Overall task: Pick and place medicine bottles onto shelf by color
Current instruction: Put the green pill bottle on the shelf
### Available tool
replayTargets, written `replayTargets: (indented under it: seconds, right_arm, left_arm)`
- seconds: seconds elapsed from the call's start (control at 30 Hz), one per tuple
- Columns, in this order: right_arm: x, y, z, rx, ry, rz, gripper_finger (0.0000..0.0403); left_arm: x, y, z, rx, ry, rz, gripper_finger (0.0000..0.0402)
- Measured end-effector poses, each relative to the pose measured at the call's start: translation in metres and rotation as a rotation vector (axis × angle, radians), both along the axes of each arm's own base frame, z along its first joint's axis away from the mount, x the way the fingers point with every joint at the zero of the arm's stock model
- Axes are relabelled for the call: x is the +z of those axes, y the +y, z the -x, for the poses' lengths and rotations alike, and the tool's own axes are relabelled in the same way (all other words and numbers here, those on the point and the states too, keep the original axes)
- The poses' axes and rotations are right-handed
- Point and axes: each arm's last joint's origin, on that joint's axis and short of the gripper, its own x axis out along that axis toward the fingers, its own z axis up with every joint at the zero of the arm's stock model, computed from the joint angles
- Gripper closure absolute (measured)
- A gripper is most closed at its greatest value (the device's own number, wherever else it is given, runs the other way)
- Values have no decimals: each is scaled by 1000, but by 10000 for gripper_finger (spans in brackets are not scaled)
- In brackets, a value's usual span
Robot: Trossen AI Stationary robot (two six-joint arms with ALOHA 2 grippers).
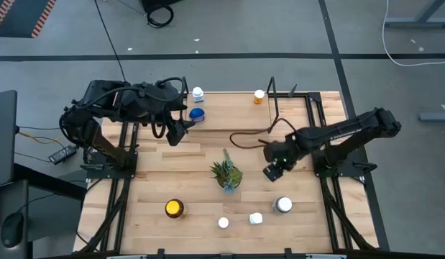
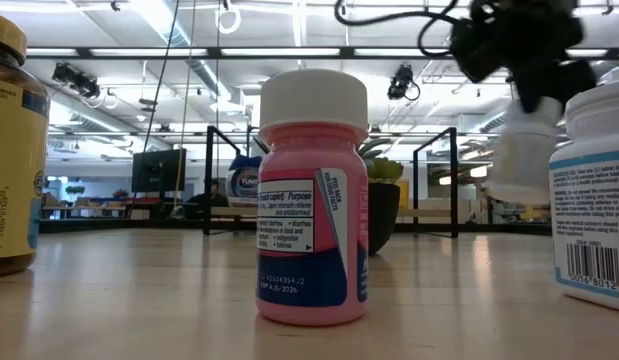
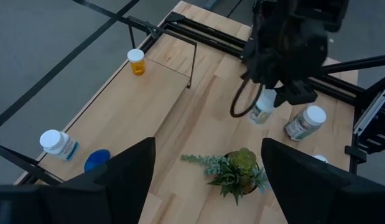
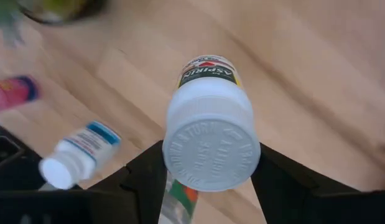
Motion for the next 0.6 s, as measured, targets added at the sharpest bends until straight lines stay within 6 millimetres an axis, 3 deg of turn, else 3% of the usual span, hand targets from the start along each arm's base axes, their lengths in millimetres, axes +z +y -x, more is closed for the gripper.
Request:
replayTargets:
  seconds: [0.2,0.43,0.6]
  right_arm:
    - [19,-31,-28,80,-50,78,192]
    - [31,-67,-82,335,51,194,192]
    - [32,-99,-101,561,81,223,192]
  left_arm:
    - [0,0,0,0,0,0,104]
    - [0,0,0,6,-4,8,104]
    - [0,0,0,15,-8,20,104]
